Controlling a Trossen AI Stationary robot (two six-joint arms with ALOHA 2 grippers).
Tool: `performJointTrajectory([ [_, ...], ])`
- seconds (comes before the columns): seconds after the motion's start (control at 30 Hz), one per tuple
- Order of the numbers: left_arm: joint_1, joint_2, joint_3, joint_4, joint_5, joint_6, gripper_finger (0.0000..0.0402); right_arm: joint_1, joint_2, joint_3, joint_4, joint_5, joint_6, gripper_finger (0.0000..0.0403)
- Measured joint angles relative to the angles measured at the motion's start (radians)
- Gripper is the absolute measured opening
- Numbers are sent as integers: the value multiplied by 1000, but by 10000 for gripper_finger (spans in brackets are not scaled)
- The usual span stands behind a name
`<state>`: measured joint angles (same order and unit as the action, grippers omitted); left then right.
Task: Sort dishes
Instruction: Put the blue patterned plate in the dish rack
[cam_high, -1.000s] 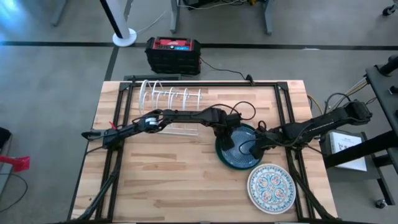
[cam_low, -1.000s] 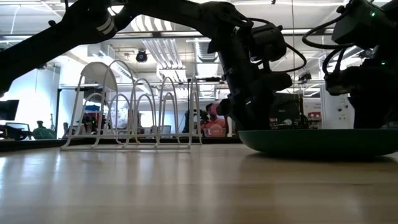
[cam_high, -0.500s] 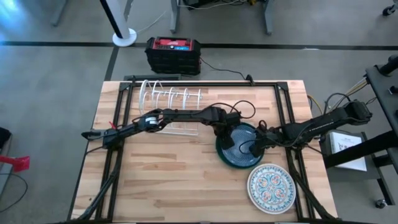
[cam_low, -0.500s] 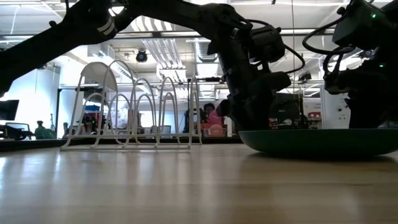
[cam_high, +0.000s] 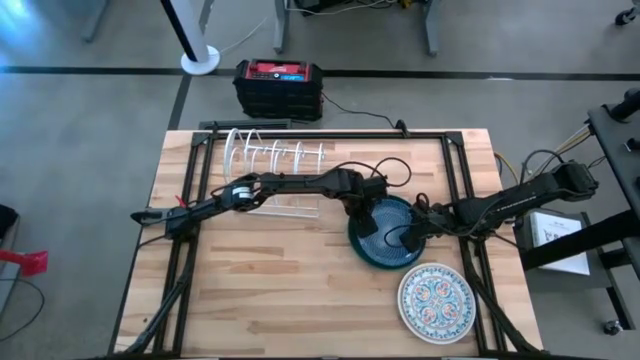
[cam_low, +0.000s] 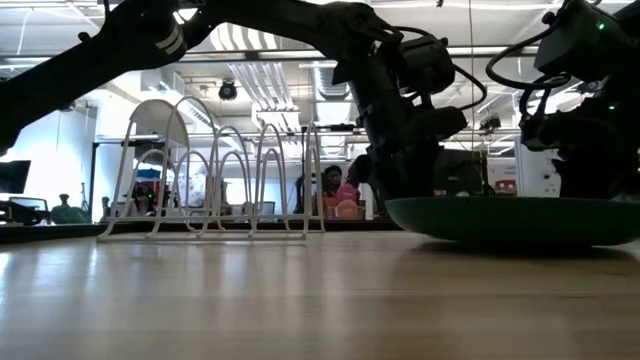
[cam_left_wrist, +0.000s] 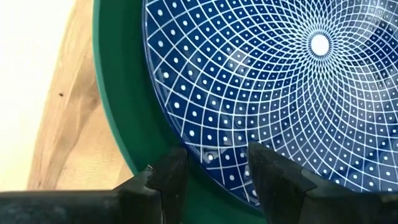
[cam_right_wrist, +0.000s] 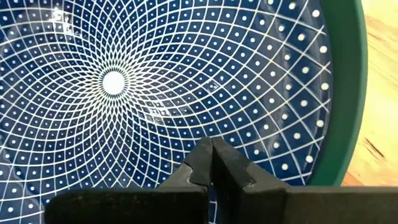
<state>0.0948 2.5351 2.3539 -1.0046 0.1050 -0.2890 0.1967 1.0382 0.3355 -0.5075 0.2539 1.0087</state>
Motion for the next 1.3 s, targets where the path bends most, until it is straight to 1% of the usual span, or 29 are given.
performJointTrajectory([
  [0.67,3,-37,0,34,-14,0,155,0,1,-1,25,63,-16,0],
  [1.3,16,-38,0,75,-28,-11,155,1,1,-10,62,107,-8,0],
])
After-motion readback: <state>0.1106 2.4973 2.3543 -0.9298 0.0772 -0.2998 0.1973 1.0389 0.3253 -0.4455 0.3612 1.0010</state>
